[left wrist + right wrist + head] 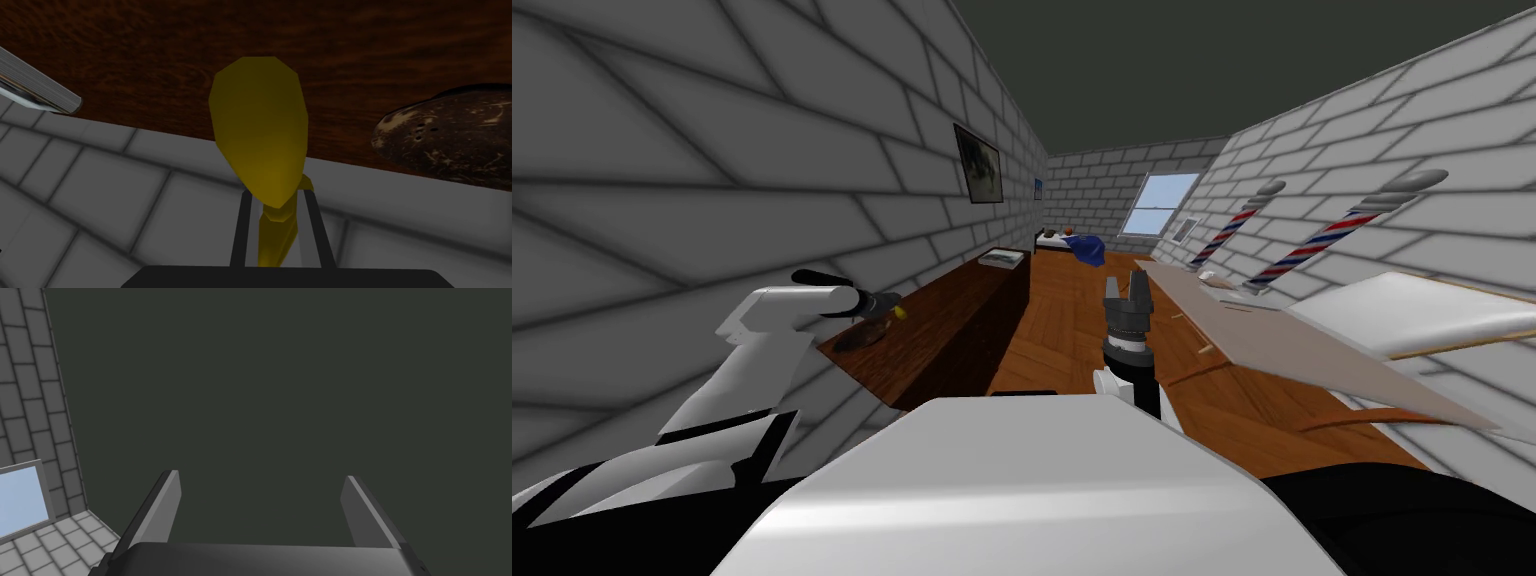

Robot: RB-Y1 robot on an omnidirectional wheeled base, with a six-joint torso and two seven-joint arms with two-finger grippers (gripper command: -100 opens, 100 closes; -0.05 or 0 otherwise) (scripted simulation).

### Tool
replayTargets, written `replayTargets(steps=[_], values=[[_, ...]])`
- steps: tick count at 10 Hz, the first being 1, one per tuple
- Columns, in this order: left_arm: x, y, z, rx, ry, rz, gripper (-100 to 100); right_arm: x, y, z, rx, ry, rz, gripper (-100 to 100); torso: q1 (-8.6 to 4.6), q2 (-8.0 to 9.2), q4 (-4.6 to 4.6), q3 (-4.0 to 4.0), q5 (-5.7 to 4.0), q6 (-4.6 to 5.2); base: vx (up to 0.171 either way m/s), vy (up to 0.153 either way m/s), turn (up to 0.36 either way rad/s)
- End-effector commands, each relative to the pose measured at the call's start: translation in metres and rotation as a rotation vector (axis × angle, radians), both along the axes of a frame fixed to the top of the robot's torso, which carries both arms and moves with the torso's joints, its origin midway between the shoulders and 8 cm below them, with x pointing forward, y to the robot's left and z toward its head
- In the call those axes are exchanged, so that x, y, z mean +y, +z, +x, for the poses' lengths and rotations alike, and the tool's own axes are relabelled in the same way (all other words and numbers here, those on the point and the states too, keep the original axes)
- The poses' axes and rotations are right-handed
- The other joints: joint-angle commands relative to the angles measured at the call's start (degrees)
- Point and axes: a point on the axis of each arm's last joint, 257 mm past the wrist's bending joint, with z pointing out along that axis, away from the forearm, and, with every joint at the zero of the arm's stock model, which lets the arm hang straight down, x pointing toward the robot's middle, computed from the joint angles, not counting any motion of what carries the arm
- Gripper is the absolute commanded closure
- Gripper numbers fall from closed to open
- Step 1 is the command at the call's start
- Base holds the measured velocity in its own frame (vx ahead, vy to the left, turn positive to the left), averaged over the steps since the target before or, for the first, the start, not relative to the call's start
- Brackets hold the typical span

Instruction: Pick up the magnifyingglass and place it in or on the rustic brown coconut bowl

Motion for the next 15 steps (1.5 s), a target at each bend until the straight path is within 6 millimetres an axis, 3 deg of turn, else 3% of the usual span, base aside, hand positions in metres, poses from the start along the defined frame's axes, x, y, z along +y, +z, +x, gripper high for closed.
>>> replayTargets(steps=[1,9,15], values=[[0.018,0.005,-0.006,0.008,0.012,0.020,100,0.000,0.000,0.000,0.000,0.000,0.000,0,0.00,0.00,0.00,0.00,0.00,0.00,-0.123,0.037,-0.278],[0.083,0.016,-0.041,0.062,0.129,0.019,100,0.000,0.000,0.000,0.000,0.000,0.000,0,0.25,-0.24,-0.04,-0.12,0.06,-0.24,-0.051,0.034,-0.140],[0.118,-0.002,-0.077,0.129,0.250,-0.065,100,0.000,0.000,0.000,0.000,0.000,0.000,0,0.32,-0.45,-0.09,-0.24,0.11,-0.34,0.003,0.055,-0.028]])
